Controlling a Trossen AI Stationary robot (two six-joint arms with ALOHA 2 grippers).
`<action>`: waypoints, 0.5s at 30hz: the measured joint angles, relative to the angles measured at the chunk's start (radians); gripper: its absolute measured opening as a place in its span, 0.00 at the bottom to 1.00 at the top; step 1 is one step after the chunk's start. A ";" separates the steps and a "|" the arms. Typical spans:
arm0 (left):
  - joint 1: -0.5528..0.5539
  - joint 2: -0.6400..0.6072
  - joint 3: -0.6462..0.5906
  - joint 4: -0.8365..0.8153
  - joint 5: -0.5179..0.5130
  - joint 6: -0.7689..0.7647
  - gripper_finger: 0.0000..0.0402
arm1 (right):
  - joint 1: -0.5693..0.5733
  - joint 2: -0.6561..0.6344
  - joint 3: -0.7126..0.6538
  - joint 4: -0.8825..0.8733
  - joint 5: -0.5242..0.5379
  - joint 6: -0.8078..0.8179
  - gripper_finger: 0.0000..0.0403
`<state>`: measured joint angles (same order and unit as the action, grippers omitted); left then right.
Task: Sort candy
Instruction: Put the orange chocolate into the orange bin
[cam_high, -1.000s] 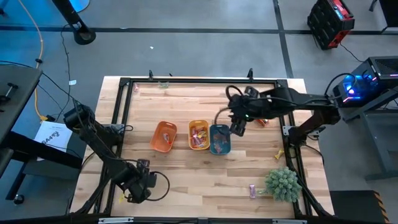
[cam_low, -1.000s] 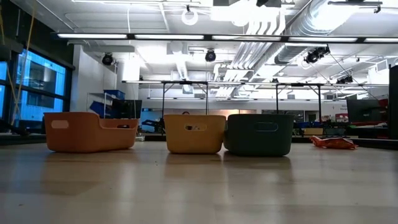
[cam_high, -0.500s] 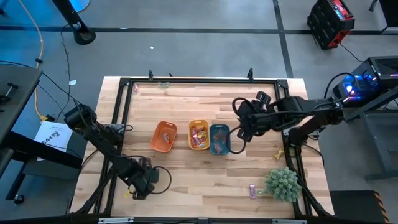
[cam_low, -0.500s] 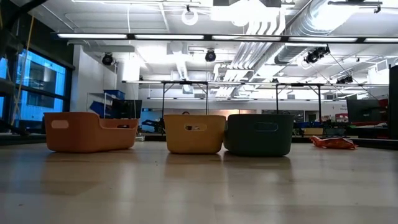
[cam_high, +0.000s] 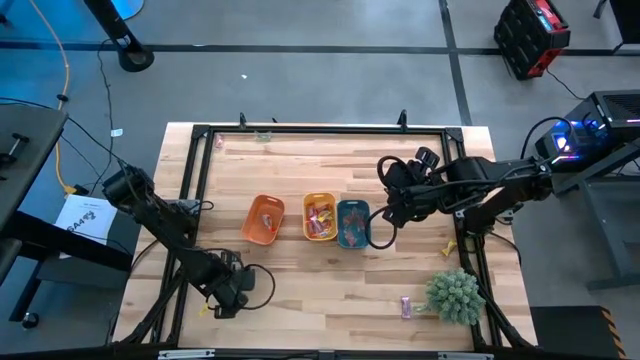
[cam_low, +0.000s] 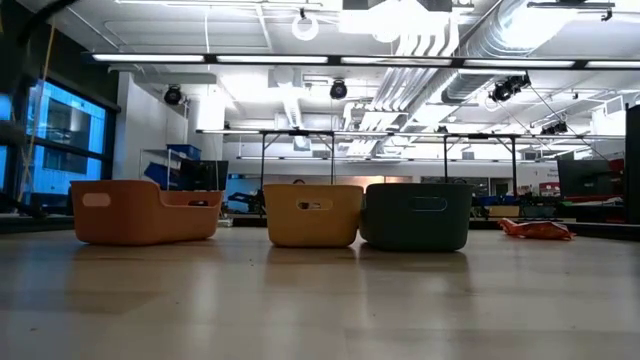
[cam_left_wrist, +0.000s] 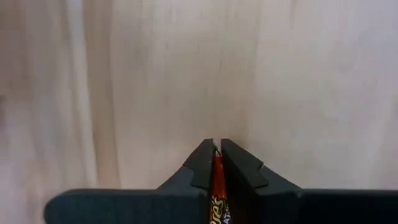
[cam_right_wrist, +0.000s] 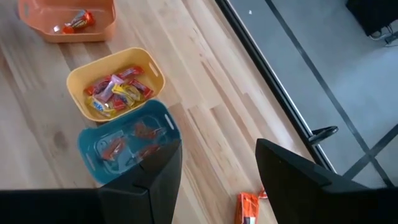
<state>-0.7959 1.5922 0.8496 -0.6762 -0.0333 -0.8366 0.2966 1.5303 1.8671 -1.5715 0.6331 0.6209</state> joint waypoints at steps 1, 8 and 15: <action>0.006 -0.021 0.013 -0.027 -0.004 0.001 0.04 | 0.000 0.000 0.000 0.000 0.001 0.000 0.50; 0.091 -0.242 0.169 -0.229 -0.325 0.107 0.01 | 0.000 0.000 0.000 0.000 0.015 0.000 0.50; 0.308 -0.410 0.204 -0.229 -0.628 0.307 0.01 | 0.000 0.000 0.000 0.000 0.018 0.009 0.50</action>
<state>-0.4876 1.1821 1.0538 -0.9054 -0.6615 -0.5298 0.2966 1.5301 1.8670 -1.5715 0.6515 0.6295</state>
